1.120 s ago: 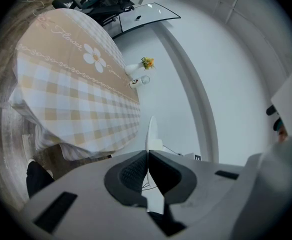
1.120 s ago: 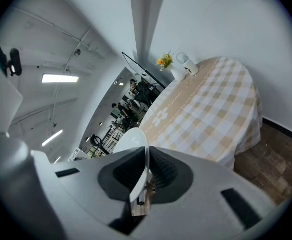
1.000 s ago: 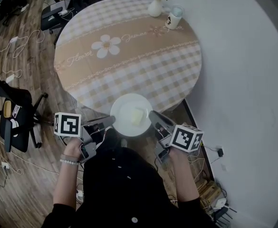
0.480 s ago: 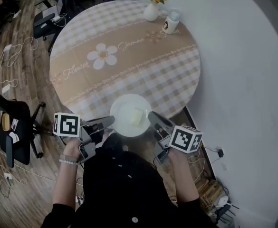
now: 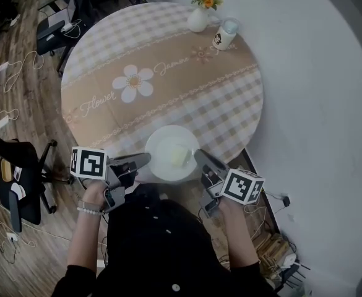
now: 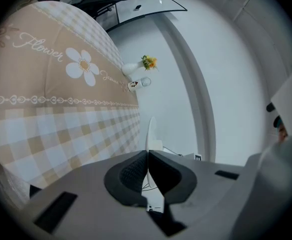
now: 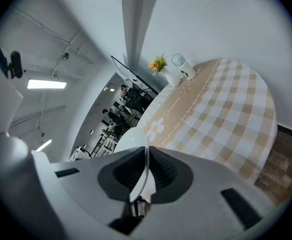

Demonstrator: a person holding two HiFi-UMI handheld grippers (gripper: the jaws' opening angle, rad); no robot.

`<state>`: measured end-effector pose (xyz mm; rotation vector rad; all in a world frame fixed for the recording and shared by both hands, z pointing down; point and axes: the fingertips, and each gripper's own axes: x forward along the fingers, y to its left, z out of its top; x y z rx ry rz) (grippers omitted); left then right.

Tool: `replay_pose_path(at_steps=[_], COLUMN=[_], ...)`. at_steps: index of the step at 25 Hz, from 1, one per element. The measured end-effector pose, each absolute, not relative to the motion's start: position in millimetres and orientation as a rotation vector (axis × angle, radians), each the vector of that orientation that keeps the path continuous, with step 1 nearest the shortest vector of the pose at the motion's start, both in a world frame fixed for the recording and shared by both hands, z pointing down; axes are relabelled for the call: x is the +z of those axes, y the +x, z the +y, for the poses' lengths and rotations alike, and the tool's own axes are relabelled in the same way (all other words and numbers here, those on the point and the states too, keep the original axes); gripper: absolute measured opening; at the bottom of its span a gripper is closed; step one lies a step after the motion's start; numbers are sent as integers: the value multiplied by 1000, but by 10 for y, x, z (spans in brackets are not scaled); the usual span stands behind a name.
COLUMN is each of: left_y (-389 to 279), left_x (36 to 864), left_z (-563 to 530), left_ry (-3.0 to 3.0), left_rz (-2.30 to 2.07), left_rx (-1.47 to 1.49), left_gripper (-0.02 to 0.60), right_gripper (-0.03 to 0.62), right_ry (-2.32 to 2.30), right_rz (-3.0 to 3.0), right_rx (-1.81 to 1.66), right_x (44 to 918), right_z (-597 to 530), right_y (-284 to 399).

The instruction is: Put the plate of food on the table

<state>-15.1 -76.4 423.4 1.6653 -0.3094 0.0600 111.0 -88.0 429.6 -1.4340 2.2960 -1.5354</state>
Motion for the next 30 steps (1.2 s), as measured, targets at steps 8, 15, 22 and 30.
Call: replay_pose_path(at_steps=[8,15,22,30], left_y=[-323,-374,-399,-239], left_x=[4371,4431,4523,4547], left_z=[-1061,-1197,-1295,-1271], left_ry=[1793,1768,1787,1576], left_rz=[-309,-277,-311,-327], left_rx=[154,138,178,32], left_gripper=[6,6,6,6], right_gripper=[14,14,14,14], right_ry=[-1470,-1481,-1484,-1458], right_rz=[2232,2204,2199,2228], right_rx=[-1541,-1547,-1587,-1629], right_x=[4410,4463,4544,4666], right_z=[-1062,-1186,-1256,-1374], right_y=[1042,965,965,1071])
